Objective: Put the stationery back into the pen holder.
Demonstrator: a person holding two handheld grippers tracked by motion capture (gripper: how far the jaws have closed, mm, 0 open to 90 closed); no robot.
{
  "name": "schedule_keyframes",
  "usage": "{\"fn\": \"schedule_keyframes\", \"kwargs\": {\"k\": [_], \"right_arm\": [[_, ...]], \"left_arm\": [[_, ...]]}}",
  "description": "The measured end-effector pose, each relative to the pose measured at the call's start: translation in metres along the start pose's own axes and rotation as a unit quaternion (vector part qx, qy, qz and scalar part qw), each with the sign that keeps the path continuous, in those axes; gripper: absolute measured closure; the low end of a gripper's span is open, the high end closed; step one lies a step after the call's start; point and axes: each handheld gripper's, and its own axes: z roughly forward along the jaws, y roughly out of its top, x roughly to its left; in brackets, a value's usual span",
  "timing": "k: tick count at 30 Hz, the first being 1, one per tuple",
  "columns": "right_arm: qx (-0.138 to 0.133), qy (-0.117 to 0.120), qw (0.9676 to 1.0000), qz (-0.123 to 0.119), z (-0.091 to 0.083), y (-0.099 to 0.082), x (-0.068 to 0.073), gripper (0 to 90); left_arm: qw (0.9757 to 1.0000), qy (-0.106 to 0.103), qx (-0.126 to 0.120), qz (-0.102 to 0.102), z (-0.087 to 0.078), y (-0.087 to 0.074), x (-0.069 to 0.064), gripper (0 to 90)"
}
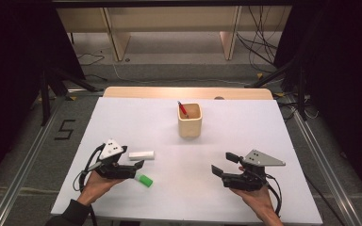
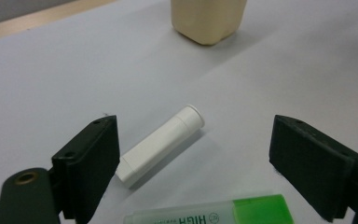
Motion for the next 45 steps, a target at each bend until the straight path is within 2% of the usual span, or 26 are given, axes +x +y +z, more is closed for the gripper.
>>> {"fn": "schedule_keyframes", "kwargs": {"k": [5, 9, 13, 18, 24, 26, 28, 30, 32, 34, 37, 38, 40, 41, 42, 45], "right_arm": [[-0.003, -0.001, 1.0000, 0.000, -0.005, -0.003, 0.001, 22.0], [0.000, -0.005, 1.0000, -0.003, -0.007, -0.007, 0.002, 22.0], [0.004, -0.005, 1.0000, -0.005, -0.008, -0.011, 0.002, 22.1], [0.011, -0.002, 0.9999, -0.008, -0.009, -0.013, 0.003, 22.4], [0.012, -0.003, 0.9999, -0.006, -0.010, -0.014, 0.001, 22.8], [0.012, -0.003, 0.9999, -0.006, -0.011, -0.014, 0.001, 22.9], [0.013, -0.002, 0.9999, -0.007, -0.010, -0.014, 0.001, 23.0], [0.014, -0.001, 0.9999, -0.006, -0.010, -0.014, 0.002, 23.2], [0.017, -0.001, 0.9998, -0.008, -0.009, -0.014, 0.002, 23.3], [0.017, -0.001, 0.9998, -0.008, -0.009, -0.014, 0.002, 23.3], [0.017, 0.000, 0.9998, -0.008, -0.009, -0.014, 0.002, 23.5], [0.017, 0.001, 0.9998, -0.008, -0.009, -0.014, 0.002, 23.5], [0.017, 0.002, 0.9998, -0.010, -0.009, -0.014, 0.002, 23.6], [0.018, 0.003, 0.9998, -0.010, -0.008, -0.014, 0.003, 23.6], [0.018, 0.004, 0.9998, -0.011, -0.008, -0.014, 0.003, 23.6], [0.019, 0.005, 0.9997, -0.012, -0.007, -0.014, 0.003, 23.6]], "left_arm": [[0.9994, 0.001, 0.031, 0.011, 0.007, 0.005, 0.005, 15.7], [0.9979, 0.005, 0.053, 0.036, 0.012, 0.012, 0.006, 16.2], [0.9937, 0.006, 0.092, 0.064, 0.019, 0.019, 0.005, 16.1], [0.9901, -0.011, 0.123, 0.067, 0.031, 0.027, 0.011, 16.9], [0.9825, -0.036, 0.163, 0.083, 0.043, 0.036, 0.021, 18.6], [0.9791, -0.035, 0.175, 0.097, 0.047, 0.038, 0.022, 19.6], [0.9766, -0.039, 0.186, 0.101, 0.050, 0.039, 0.023, 20.9], [0.9725, -0.040, 0.204, 0.106, 0.054, 0.041, 0.025, 21.5], [0.9670, -0.040, 0.223, 0.117, 0.059, 0.041, 0.026, 22.2], [0.9633, -0.039, 0.235, 0.123, 0.064, 0.041, 0.027, 22.4], [0.9631, -0.039, 0.236, 0.124, 0.068, 0.041, 0.029, 24.9], [0.9623, -0.039, 0.239, 0.123, 0.070, 0.040, 0.030, 25.4], [0.9585, -0.038, 0.250, 0.131, 0.073, 0.040, 0.030, 27.4], [0.9580, -0.038, 0.252, 0.133, 0.074, 0.040, 0.031, 28.2], [0.9564, -0.039, 0.256, 0.135, 0.075, 0.040, 0.031, 29.0], [0.9548, -0.045, 0.259, 0.138, 0.077, 0.041, 0.031, 31.5]]}}
